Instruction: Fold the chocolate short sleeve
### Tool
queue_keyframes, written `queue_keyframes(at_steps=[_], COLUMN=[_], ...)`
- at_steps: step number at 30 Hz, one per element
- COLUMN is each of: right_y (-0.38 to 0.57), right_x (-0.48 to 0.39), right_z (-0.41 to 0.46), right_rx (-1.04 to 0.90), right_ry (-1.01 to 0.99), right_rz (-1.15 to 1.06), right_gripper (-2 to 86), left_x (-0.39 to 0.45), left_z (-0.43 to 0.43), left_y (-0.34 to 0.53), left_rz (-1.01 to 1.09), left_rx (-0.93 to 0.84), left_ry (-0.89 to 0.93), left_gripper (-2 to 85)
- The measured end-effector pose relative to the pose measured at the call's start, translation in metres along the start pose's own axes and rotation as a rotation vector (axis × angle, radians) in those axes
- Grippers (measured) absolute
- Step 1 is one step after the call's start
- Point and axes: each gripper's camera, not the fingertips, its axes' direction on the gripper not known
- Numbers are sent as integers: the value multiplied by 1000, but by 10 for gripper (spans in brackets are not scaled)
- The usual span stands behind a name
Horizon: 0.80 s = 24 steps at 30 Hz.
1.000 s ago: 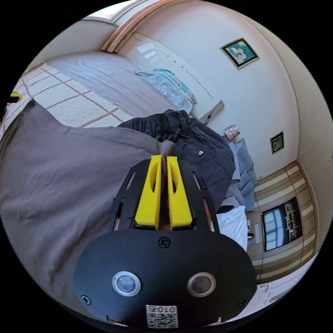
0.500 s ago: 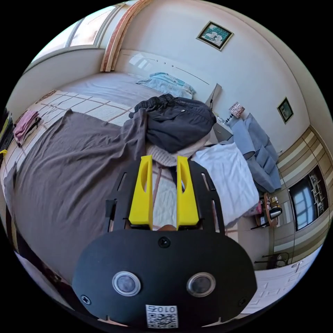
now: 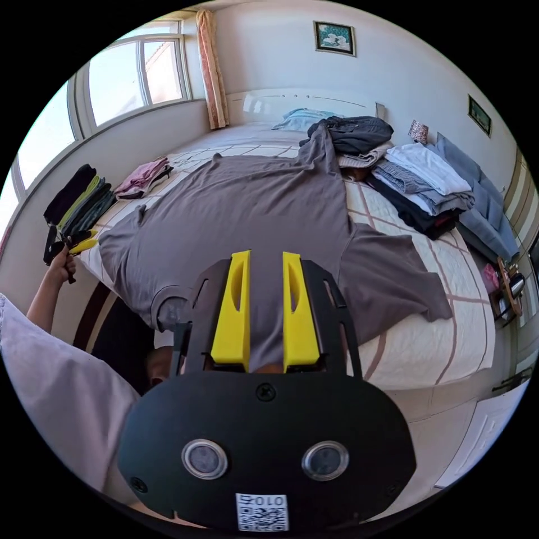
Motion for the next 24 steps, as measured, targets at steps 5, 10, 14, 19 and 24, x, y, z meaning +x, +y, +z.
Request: queue_keyframes(at_steps=[5,10,14,19,24], right_y=[18,39,55,49,-10], right_x=[-1,30,46,38,-24], right_z=[4,-16,-16,-8,12], right_rx=[-110,-76,-100,-97,-60], right_ry=[-48,-57,-38,-111,-315], right_rz=[-50,44,72,29,-215], right_gripper=[86,84,85,96,111], left_x=[-30,-62,-80,-103,-115], left_z=[8,-16,-21,-21,-37], left_y=[24,46,59,81,99], left_rz=[-9,-15,-40,-102,-145], left_rx=[13,89,89,123,142], left_ry=[183,195,198,241,194], left_gripper=[34,6,8,41,84])
